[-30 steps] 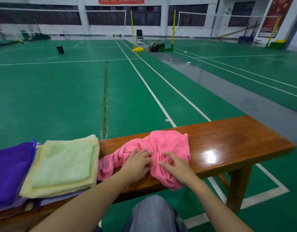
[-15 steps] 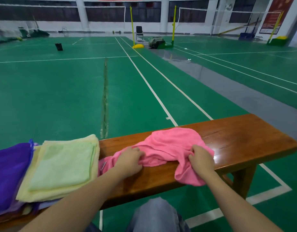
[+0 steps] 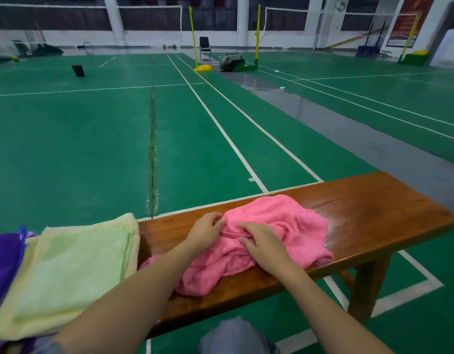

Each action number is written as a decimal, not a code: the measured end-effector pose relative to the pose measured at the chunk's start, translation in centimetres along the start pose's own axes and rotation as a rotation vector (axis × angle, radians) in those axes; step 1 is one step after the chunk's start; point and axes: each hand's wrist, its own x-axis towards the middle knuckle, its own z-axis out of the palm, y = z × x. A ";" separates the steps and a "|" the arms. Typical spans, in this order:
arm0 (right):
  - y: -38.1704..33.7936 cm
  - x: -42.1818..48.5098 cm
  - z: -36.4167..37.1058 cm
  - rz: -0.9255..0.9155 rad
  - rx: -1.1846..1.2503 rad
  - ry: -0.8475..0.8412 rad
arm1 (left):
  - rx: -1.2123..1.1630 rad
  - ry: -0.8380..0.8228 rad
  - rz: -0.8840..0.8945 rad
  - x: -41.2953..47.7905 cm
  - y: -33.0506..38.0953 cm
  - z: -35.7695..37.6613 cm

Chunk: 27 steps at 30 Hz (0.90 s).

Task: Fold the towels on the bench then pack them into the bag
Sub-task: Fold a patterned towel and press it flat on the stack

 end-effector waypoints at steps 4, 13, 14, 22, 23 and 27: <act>0.6 0.4 1.1 0.043 -0.012 0.003 | -0.136 0.025 -0.086 2.1 0.1 1.2; 1.3 0.1 0.7 0.059 0.026 0.098 | -0.224 -0.183 -0.193 3.6 0.9 1.7; 1.4 0.0 0.3 0.054 0.029 0.117 | -0.307 -0.173 -0.205 3.3 1.1 1.4; 0.9 -1.0 -3.6 0.305 0.160 0.507 | -0.693 0.184 -0.168 0.2 1.2 -4.2; 0.9 -1.0 -4.1 0.351 0.154 0.523 | -0.699 0.223 -0.172 0.1 0.8 -5.1; -0.2 -2.1 -5.5 0.445 0.223 0.566 | -0.711 0.283 -0.170 -1.7 0.3 -8.2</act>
